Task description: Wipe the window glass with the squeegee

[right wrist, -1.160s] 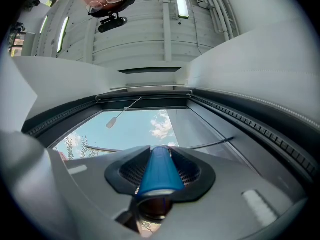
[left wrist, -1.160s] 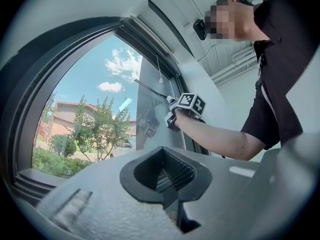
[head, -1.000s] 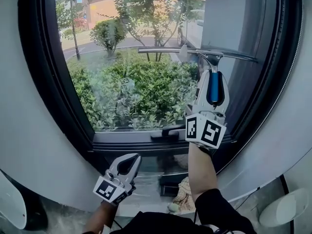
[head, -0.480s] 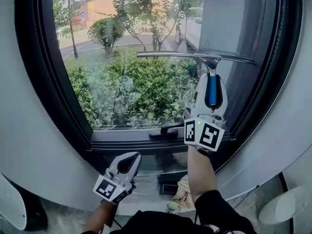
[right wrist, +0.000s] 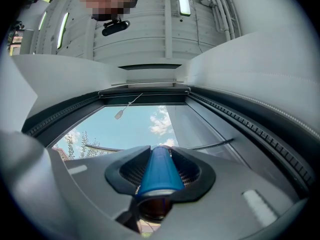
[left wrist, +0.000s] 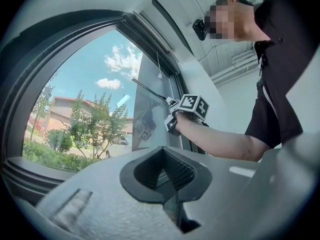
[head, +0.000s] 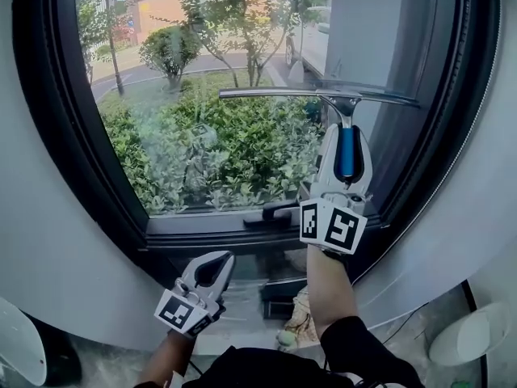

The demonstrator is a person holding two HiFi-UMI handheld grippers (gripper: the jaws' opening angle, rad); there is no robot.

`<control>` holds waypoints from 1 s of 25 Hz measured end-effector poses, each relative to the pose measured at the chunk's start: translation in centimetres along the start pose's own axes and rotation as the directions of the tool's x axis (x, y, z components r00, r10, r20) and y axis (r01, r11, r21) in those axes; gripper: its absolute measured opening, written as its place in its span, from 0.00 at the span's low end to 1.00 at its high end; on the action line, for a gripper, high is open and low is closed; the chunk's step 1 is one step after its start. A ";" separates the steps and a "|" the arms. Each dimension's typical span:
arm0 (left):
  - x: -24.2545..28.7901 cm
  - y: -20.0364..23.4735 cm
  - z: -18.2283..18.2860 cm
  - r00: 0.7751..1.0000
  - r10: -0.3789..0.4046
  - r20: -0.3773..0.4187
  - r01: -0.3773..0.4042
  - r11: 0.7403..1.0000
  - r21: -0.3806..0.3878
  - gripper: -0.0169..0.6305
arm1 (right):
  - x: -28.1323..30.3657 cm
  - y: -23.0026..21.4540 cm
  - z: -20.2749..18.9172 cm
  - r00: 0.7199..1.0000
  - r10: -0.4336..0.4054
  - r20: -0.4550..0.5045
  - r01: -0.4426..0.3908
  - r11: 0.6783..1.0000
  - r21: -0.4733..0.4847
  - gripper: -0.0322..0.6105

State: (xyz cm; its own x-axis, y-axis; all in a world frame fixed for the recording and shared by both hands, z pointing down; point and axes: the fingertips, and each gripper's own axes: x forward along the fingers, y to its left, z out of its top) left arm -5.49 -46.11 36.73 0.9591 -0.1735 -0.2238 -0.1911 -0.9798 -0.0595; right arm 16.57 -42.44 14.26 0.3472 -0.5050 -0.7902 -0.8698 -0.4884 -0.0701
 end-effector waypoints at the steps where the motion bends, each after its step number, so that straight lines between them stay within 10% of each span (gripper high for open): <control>1: 0.0 -0.1 -0.1 1.000 -0.002 -0.001 0.002 1.000 -0.002 0.03 | -0.1 0.0 -0.1 1.000 -0.003 -0.001 0.003 1.000 0.000 0.26; 25: -0.1 -0.3 -1.6 0.999 -0.025 -0.022 0.024 0.999 -0.025 0.03 | -2.6 -0.1 -1.7 0.999 0.005 -0.045 -0.006 1.000 -0.014 0.26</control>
State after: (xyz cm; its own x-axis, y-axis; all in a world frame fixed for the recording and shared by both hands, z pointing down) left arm -5.15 -45.94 38.29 0.9678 -0.1515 -0.2010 -0.1627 -0.9859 -0.0402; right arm 16.40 -42.29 17.36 0.3581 -0.5389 -0.7625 -0.8669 -0.4953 -0.0570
